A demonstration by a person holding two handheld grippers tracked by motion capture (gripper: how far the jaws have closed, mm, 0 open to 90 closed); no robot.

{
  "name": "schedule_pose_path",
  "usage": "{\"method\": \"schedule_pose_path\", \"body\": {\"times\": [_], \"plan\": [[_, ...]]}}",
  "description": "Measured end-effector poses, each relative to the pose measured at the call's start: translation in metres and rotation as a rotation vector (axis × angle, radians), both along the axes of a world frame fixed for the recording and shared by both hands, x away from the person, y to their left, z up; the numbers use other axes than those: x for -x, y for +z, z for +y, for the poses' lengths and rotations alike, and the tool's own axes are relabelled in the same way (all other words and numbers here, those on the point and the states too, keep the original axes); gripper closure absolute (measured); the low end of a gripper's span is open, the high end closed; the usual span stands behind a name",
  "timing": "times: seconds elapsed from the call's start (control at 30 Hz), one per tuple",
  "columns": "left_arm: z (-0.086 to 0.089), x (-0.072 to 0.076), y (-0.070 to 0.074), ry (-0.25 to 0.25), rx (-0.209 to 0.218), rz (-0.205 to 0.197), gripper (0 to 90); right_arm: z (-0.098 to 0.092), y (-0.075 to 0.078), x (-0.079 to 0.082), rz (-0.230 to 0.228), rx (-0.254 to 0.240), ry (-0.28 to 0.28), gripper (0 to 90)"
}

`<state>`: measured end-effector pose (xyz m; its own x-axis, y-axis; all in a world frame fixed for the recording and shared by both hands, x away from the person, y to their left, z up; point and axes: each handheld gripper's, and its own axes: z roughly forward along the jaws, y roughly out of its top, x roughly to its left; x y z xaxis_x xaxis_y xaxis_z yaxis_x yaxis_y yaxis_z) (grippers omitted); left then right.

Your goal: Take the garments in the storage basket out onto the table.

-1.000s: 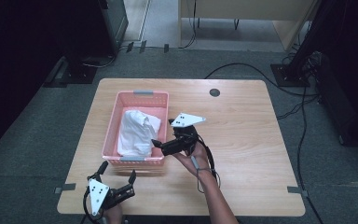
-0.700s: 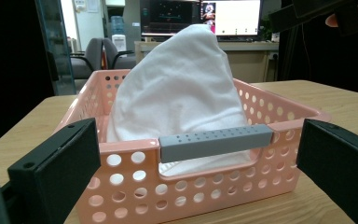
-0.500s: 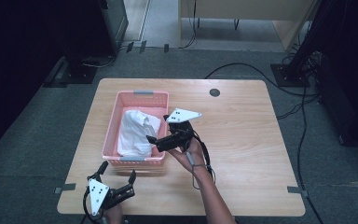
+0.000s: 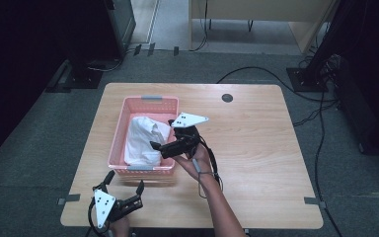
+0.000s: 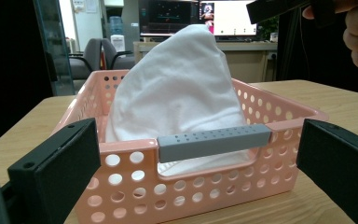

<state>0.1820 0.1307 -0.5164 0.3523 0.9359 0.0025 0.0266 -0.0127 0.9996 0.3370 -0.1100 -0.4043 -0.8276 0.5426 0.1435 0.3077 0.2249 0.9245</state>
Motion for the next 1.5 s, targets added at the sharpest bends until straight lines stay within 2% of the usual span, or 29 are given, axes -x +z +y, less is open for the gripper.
{"method": "schedule_pose_path", "body": {"times": [0.27, 0.73, 1.1, 1.5], "plan": [[0.0, 0.0, 0.0, -0.001, 0.001, -0.001, 0.0, 0.01, -0.001, -0.006, 0.005, -0.003, 0.018, 2.6], [0.0, 0.0, 0.0, -0.004, -0.002, -0.002, 0.0, 0.026, -0.015, -0.022, 0.038, 0.024, 0.02, 2.6], [0.0, 0.0, 0.0, -0.007, -0.001, -0.004, 0.0, 0.034, -0.027, -0.032, 0.059, 0.05, 0.014, 2.6], [0.001, 0.0, 0.0, -0.01, 0.001, -0.007, 0.0, 0.044, -0.037, -0.038, 0.073, 0.102, 0.007, 3.7]]}}
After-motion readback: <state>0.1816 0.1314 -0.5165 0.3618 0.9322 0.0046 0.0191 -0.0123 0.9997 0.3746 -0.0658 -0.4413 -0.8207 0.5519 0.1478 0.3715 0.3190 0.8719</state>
